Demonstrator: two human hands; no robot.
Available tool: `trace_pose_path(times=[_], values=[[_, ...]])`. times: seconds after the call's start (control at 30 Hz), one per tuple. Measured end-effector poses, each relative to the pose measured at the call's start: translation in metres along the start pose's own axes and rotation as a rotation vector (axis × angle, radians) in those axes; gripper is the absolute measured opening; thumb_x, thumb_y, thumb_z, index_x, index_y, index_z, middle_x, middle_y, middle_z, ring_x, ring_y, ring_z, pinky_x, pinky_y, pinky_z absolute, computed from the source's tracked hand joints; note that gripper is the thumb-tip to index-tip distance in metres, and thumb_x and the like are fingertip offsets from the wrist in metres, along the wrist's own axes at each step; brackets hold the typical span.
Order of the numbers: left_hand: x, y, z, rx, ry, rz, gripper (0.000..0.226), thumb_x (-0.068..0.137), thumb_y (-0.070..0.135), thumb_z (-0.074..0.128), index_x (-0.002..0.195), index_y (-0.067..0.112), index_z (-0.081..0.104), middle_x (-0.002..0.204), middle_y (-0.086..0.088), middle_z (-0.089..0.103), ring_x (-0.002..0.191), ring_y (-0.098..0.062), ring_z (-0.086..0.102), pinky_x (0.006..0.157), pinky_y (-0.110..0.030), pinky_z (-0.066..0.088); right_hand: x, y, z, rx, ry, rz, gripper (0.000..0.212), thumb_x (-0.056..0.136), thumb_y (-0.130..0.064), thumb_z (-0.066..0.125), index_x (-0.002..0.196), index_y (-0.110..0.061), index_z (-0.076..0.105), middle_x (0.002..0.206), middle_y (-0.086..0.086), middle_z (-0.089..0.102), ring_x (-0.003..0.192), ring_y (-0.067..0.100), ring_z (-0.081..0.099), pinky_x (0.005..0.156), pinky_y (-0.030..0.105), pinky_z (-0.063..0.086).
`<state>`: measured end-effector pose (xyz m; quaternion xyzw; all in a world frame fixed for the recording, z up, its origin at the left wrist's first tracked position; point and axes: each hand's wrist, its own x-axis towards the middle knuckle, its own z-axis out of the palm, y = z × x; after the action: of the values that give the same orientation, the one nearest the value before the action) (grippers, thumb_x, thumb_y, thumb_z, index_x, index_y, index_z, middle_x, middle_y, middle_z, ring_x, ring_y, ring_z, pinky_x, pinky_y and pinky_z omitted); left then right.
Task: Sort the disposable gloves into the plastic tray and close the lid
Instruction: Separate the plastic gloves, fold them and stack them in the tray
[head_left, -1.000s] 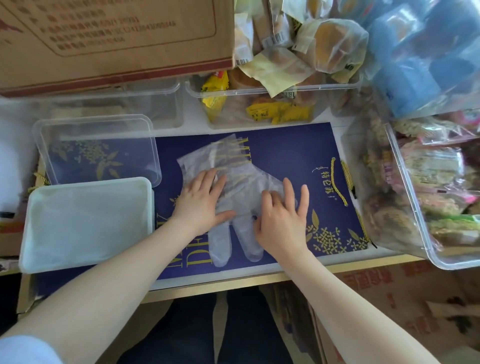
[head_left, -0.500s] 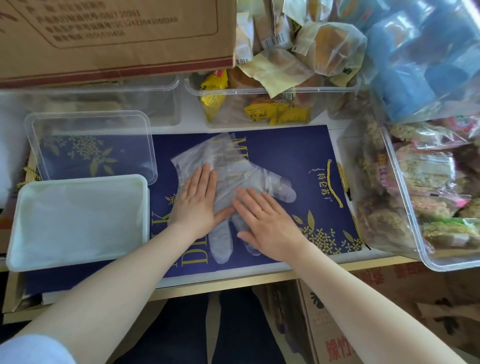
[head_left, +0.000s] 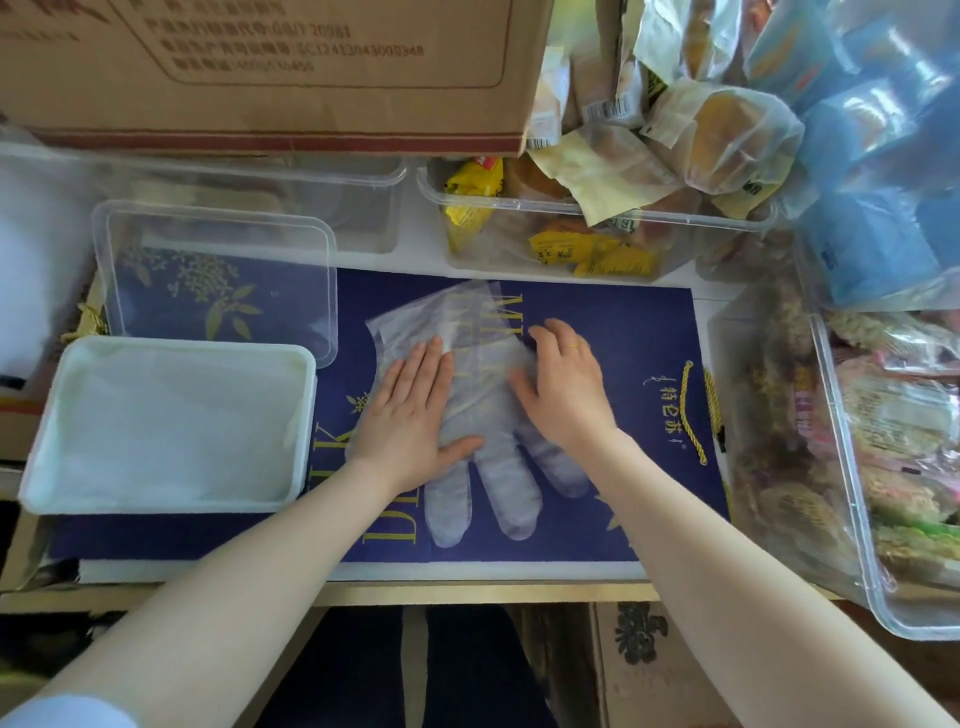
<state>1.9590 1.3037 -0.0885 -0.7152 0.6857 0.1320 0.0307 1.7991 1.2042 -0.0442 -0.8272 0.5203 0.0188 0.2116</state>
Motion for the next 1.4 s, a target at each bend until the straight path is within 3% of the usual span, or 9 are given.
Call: trace_pose_path(times=[0.1, 0.37, 0.57, 0.73, 0.93, 1.03, 1.1, 1.27, 1.4], values=[[0.000, -0.002, 0.002, 0.011, 0.017, 0.011, 0.100, 0.074, 0.077, 0.006, 0.144, 0.007, -0.010, 0.151, -0.010, -0.018, 0.140, -0.020, -0.017, 0.111, -0.032, -0.018, 0.024, -0.007, 0.000, 0.022, -0.046, 0.104, 0.068, 0.092, -0.036, 0.054, 0.144, -0.005, 0.023, 0.145, 0.015, 0.027, 0.126, 0.037, 0.036, 0.099, 0.042, 0.035], [0.001, -0.003, 0.003, 0.021, -0.025, 0.037, 0.105, 0.076, 0.080, 0.024, 0.143, -0.001, 0.028, 0.151, -0.018, 0.028, 0.140, -0.029, 0.027, 0.113, -0.040, 0.012, 0.050, -0.017, -0.016, 0.238, -0.411, 0.270, 0.041, 0.073, -0.044, 0.073, 0.087, -0.008, 0.058, 0.078, 0.003, 0.059, 0.065, 0.017, 0.053, 0.049, 0.028, 0.037], [0.002, -0.008, 0.005, -0.103, 0.067, 0.100, 0.107, 0.075, 0.079, 0.028, 0.147, 0.002, 0.013, 0.156, -0.014, 0.011, 0.144, -0.025, 0.012, 0.117, -0.039, 0.009, 0.037, -0.010, -0.023, 0.346, -0.444, 0.078, 0.011, 0.078, -0.023, 0.071, 0.074, -0.015, 0.066, 0.069, -0.003, 0.059, 0.065, 0.013, 0.054, 0.056, 0.024, 0.039], [0.010, -0.015, -0.022, -0.797, 0.239, -0.323, 0.081, 0.091, 0.041, 0.053, 0.148, 0.004, 0.010, 0.155, -0.012, 0.016, 0.143, -0.021, 0.013, 0.112, -0.026, 0.010, 0.018, 0.014, -0.035, 0.679, -0.438, 0.069, 0.006, 0.083, -0.014, 0.069, 0.079, -0.014, 0.065, 0.073, -0.005, 0.066, 0.070, 0.007, 0.061, 0.068, 0.021, 0.045], [0.023, -0.035, -0.055, -1.375, -0.220, -0.184, 0.027, 0.079, 0.032, 0.072, 0.103, 0.023, 0.064, 0.092, 0.005, 0.069, 0.083, -0.001, 0.064, 0.079, -0.021, 0.049, -0.002, 0.032, -0.063, 0.880, -0.393, -0.083, 0.011, 0.091, -0.008, 0.058, 0.089, -0.005, 0.068, 0.071, -0.002, 0.065, 0.065, 0.013, 0.058, 0.063, 0.021, 0.046], [0.024, -0.035, -0.056, -1.586, -0.363, -0.163, 0.045, 0.059, 0.039, 0.085, 0.095, 0.018, 0.069, 0.096, -0.007, 0.070, 0.087, -0.019, 0.065, 0.080, -0.030, 0.052, -0.004, 0.038, -0.066, 0.957, -0.406, 0.008, 0.014, 0.092, -0.006, 0.054, 0.100, 0.002, 0.063, 0.055, -0.004, 0.052, 0.042, 0.004, 0.038, 0.041, 0.015, 0.031], [0.026, -0.035, -0.054, -1.712, -0.423, -0.169, 0.055, 0.059, 0.037, 0.085, 0.102, 0.009, 0.064, 0.102, -0.011, 0.069, 0.093, -0.024, 0.066, 0.081, -0.032, 0.053, -0.004, 0.039, -0.063, 1.056, -0.390, 0.075, 0.015, 0.091, -0.005, 0.054, 0.102, -0.003, 0.064, 0.070, 0.007, 0.062, 0.053, 0.011, 0.056, 0.049, 0.019, 0.046], [0.025, -0.028, -0.060, -1.572, -0.398, -0.247, 0.010, 0.086, 0.000, 0.060, 0.095, 0.002, 0.058, 0.084, -0.005, 0.072, 0.075, -0.015, 0.070, 0.065, -0.023, 0.054, -0.006, 0.048, -0.049, 0.968, -0.415, 0.181, 0.009, 0.089, -0.015, 0.061, 0.090, -0.013, 0.070, 0.081, 0.013, 0.072, 0.070, 0.019, 0.066, 0.064, 0.035, 0.055], [0.029, -0.026, -0.059, -1.446, -0.224, -0.312, 0.013, 0.086, -0.002, 0.060, 0.084, 0.010, 0.056, 0.069, 0.002, 0.070, 0.064, -0.009, 0.067, 0.063, -0.023, 0.055, -0.009, 0.049, -0.038, 0.839, -0.307, 0.193, 0.013, 0.086, -0.005, 0.064, 0.082, -0.017, 0.068, 0.081, 0.002, 0.072, 0.075, 0.015, 0.068, 0.075, 0.033, 0.053]])
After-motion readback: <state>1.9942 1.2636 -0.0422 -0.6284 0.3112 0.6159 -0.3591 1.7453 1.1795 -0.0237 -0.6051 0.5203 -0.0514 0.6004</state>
